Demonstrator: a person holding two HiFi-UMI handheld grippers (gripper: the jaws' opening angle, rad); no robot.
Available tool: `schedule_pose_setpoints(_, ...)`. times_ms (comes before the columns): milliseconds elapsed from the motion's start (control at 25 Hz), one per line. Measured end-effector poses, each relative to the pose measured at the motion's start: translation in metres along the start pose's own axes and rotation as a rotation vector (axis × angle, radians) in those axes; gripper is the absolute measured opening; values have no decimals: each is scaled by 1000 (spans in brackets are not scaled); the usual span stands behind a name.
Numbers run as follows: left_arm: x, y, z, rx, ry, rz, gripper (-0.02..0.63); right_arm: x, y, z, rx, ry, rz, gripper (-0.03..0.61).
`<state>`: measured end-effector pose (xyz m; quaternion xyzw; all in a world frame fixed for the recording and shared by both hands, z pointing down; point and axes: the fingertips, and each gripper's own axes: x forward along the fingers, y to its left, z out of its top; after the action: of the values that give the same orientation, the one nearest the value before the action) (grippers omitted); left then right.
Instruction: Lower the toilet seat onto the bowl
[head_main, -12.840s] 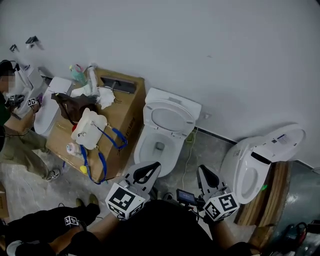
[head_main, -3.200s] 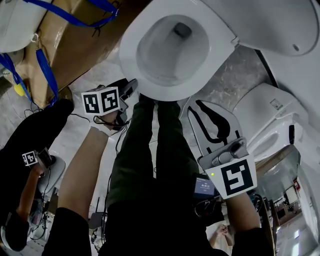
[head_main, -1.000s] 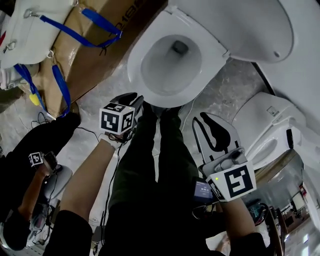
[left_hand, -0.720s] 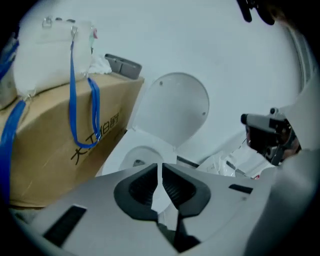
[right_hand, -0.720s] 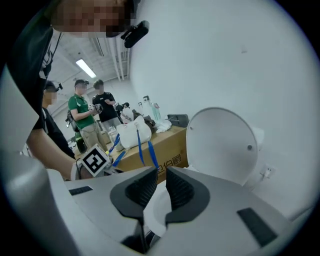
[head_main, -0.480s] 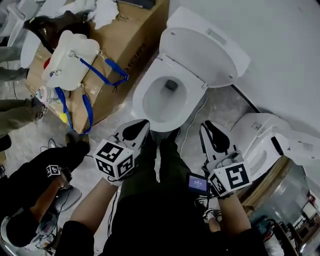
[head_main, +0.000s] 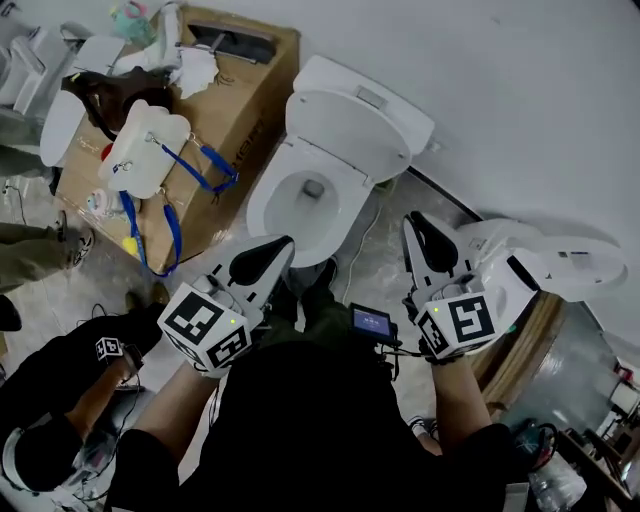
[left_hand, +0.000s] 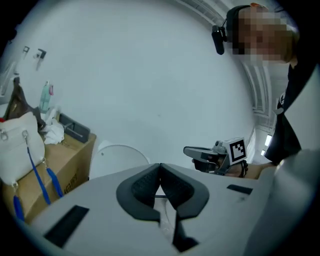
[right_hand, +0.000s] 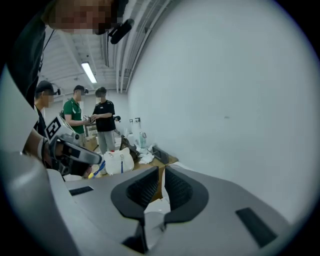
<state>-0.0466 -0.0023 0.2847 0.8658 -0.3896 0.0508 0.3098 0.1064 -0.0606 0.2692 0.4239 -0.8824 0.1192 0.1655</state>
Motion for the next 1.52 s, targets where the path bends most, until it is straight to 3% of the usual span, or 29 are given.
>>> schedule_pose_setpoints(200, -18, -35, 34, 119, -57, 2, 18, -31, -26, 37, -34, -83, -67, 61)
schedule_pose_setpoints(400, -31, -49, 57, 129, -99, -7, 19, -61, -32, 75, 5, -159, -112, 60)
schedule_pose_setpoints(600, -38, -60, 60, 129, -116, -21, 20, -78, -1, 99, -38, -202, -86, 60)
schedule_pose_setpoints(1000, -39, -69, 54, 136, -107, -23, 20, -82, 48, 90, -48, -213, 17, 58)
schedule_pose_setpoints(1520, -37, -67, 48, 131, -103, -11, 20, -86, 54, 84, -45, -218, 34, 55)
